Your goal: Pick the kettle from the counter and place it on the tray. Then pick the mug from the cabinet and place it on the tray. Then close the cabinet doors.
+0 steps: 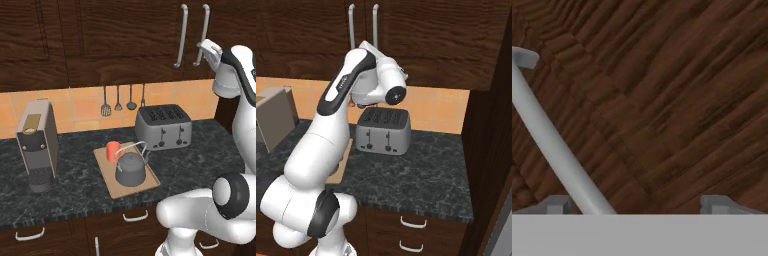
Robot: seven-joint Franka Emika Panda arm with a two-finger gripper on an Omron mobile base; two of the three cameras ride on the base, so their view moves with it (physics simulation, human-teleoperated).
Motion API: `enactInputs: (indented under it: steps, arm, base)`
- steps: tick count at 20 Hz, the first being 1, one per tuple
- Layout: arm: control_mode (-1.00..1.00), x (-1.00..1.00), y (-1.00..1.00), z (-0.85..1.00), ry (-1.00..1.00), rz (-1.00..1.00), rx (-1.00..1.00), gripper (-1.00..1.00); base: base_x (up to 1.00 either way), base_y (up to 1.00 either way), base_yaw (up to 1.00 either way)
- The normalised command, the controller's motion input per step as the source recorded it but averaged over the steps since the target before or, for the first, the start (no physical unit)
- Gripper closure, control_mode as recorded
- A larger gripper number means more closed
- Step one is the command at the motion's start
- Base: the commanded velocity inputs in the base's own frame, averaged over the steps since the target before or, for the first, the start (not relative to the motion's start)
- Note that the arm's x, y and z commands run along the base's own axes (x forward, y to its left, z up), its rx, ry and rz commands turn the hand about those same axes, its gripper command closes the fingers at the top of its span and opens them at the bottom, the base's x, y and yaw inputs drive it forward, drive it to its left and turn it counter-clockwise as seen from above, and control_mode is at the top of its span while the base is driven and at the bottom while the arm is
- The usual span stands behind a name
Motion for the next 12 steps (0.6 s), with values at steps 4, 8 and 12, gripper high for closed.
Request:
enactInputs:
  steps: [4, 8, 12]
  arm:
    - [-1.0, 0.98, 0.0, 0.0, 0.12, 0.1, 0.08, -1.0]
    - [-1.0, 0.98, 0.0, -0.01, 0.16, 0.1, 0.07, -1.0]
    - [-1.0, 0.9, 0.0, -0.11, 0.17, 0.1, 0.06, -1.0]
  base:
    - [0.0, 0.0, 0.0]
    - [0.0, 0.0, 0.0]
    - [0.0, 0.0, 0.0]
